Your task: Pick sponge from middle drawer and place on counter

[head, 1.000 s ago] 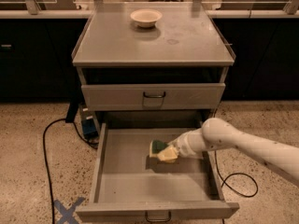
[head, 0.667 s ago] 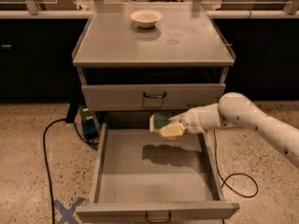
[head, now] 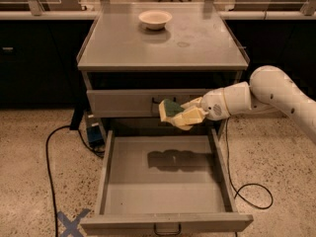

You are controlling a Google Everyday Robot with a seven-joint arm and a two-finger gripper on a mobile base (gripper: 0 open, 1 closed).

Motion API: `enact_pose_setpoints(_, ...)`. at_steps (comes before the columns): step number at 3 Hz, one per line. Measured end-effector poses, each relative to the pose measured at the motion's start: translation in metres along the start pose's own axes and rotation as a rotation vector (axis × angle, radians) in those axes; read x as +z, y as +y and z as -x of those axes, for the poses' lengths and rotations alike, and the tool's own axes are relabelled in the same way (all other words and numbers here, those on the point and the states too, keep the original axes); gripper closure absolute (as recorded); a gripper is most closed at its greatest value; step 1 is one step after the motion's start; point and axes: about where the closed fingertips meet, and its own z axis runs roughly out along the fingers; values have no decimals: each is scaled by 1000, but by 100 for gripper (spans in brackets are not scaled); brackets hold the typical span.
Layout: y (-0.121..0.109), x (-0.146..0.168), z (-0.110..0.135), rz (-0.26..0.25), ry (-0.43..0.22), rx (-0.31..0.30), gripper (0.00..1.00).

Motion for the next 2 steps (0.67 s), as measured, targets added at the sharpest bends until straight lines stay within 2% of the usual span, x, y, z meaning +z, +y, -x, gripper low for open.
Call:
enact_pose_setpoints(1, 0, 1, 1, 2, 6, 0, 100)
enact_pose_setpoints(2, -10, -28, 34, -34, 4, -17, 100)
